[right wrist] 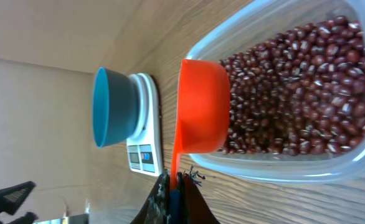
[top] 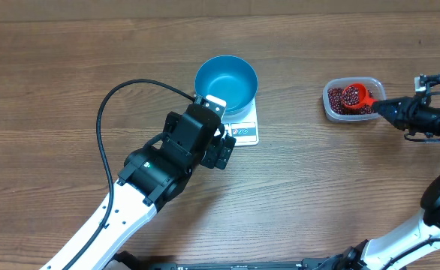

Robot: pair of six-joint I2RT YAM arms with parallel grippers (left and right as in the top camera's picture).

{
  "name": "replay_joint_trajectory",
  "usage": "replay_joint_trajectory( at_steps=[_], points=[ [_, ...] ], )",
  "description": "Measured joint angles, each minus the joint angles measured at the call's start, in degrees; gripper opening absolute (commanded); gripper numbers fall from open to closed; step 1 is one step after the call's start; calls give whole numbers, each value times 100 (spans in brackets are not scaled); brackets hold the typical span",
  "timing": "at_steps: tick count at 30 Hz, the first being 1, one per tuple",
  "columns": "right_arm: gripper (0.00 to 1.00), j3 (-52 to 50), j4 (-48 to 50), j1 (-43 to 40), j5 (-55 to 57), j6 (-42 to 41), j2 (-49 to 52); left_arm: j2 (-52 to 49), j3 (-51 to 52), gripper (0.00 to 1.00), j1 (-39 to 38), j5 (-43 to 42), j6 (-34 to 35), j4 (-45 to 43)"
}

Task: Scoop item into bowl and weigh 150g on scale
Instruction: 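Drag the red scoop through the beans to fill it, right gripper, then lift the filled scoop and carry it left over the teal bowl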

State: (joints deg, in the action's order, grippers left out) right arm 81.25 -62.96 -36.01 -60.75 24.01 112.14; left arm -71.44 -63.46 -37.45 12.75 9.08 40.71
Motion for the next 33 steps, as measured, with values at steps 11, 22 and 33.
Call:
replay_joint_trajectory(
  at_steps=[11,22,33],
  points=[
    [4,0,-398,9,-540,0,0,0,0,100,0,-2,0,2],
    [4,0,-560,417,-1137,2,0,0,0,100,-2,0,0,0],
    [4,-2,-367,1523,-1408,-26,0,0,0,100,0,0,0,0]
  ],
)
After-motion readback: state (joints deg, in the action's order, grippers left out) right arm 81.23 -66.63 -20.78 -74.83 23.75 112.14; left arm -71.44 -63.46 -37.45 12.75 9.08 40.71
